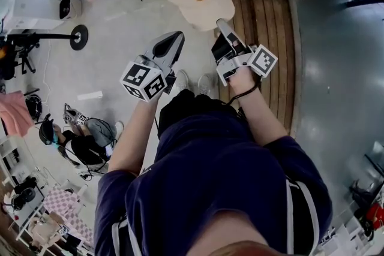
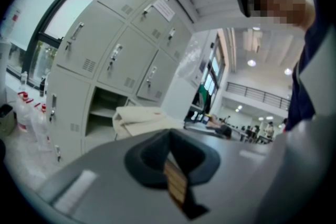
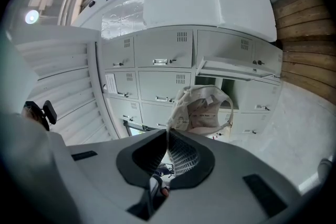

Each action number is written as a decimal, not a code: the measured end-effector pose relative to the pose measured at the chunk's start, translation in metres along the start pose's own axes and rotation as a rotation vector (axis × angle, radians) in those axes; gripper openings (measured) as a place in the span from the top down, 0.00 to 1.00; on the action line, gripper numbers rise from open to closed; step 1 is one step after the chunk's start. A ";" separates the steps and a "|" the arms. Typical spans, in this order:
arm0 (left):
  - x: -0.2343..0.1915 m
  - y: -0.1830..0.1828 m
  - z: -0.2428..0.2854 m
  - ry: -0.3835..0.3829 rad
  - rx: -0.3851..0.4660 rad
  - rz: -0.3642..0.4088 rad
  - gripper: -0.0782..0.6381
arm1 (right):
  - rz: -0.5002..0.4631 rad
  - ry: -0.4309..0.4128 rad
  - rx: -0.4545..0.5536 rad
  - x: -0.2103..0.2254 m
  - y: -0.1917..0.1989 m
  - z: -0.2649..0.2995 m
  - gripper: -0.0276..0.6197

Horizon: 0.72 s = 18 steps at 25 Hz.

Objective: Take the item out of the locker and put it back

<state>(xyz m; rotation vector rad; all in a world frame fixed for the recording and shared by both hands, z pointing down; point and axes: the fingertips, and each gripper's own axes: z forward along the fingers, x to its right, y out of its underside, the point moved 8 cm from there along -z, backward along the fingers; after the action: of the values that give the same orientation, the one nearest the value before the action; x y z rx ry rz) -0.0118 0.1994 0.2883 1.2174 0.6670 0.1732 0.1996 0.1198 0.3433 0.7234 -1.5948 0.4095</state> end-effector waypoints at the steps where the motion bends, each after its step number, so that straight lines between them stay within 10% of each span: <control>1: 0.000 0.000 0.001 -0.001 0.000 0.000 0.89 | 0.003 0.001 -0.001 0.001 -0.001 0.000 0.93; 18: -0.029 -0.002 0.016 -0.030 -0.005 -0.018 0.89 | 0.022 0.042 -0.029 0.029 -0.018 0.030 0.93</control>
<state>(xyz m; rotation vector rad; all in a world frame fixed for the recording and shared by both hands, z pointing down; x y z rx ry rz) -0.0268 0.1724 0.3006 1.2066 0.6506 0.1407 0.1880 0.0806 0.3641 0.6712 -1.5677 0.4140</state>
